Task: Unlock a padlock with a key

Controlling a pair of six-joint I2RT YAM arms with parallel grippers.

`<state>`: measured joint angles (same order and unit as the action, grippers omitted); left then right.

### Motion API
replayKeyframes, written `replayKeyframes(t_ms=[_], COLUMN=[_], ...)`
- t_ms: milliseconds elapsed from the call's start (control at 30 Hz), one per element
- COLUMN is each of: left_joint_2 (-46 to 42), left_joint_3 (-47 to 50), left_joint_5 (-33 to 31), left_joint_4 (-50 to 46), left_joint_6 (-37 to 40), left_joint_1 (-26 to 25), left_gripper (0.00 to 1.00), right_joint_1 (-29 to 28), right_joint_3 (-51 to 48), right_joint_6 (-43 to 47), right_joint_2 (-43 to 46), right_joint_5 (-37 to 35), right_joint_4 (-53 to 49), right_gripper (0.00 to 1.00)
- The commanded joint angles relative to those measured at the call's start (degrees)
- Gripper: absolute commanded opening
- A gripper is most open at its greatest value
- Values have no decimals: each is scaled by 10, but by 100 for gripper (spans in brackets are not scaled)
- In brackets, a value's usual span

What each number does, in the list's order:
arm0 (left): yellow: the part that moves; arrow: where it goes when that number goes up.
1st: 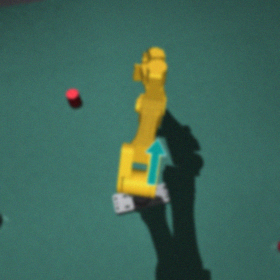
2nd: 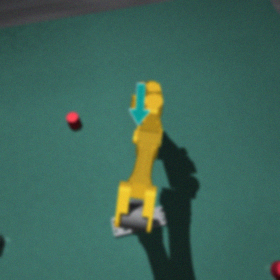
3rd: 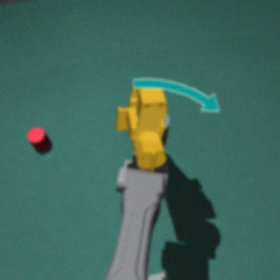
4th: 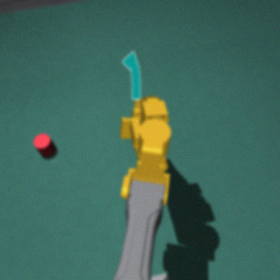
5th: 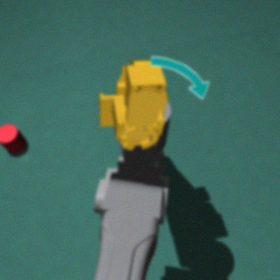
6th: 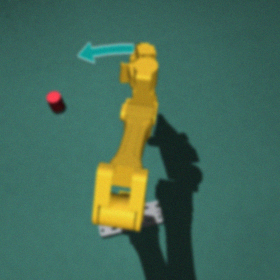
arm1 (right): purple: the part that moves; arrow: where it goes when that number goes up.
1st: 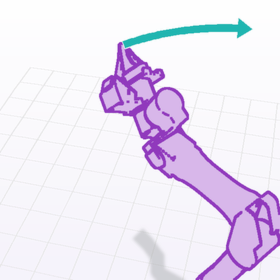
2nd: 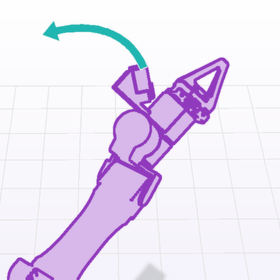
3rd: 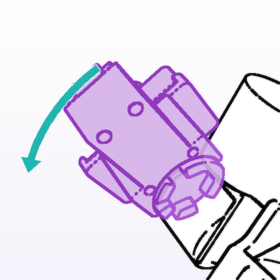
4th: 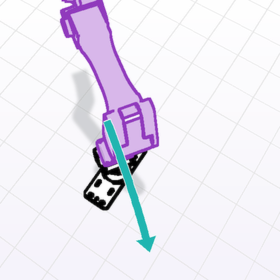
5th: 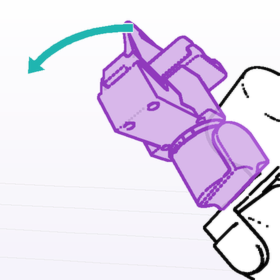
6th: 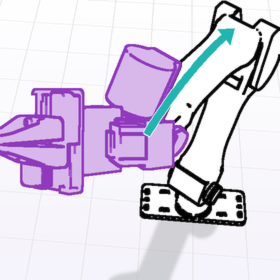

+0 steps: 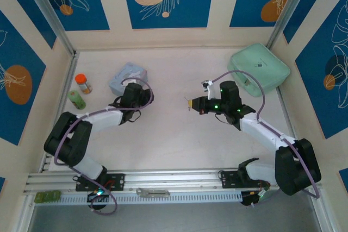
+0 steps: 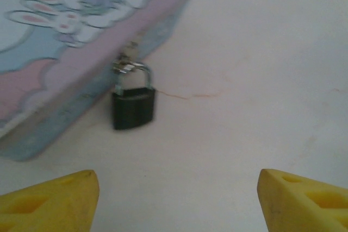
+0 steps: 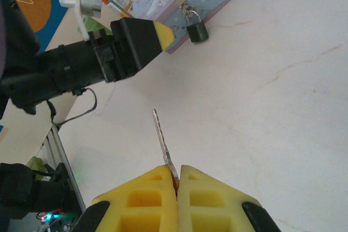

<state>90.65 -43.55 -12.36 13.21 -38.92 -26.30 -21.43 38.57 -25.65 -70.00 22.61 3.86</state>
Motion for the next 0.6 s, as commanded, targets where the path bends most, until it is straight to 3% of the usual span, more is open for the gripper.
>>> replayKeyframes(t_ms=[0,367,567], left_joint_2=[43,124,169], left_joint_3=[6,-27,-39], left_joint_5=[38,87,149], left_joint_4=[64,147,232], left_joint_6=[1,15,54], left_joint_1=[35,85,99], left_gripper=[73,72,70], right_joint_1=[-7,-12,-14], right_joint_3=[18,22,27], right_joint_6=[16,28,32], right_joint_2=[-6,-8,-21], right_joint_5=[-6,-18,-19], right_joint_4=[-16,-28,-28], right_gripper=[0,0,0])
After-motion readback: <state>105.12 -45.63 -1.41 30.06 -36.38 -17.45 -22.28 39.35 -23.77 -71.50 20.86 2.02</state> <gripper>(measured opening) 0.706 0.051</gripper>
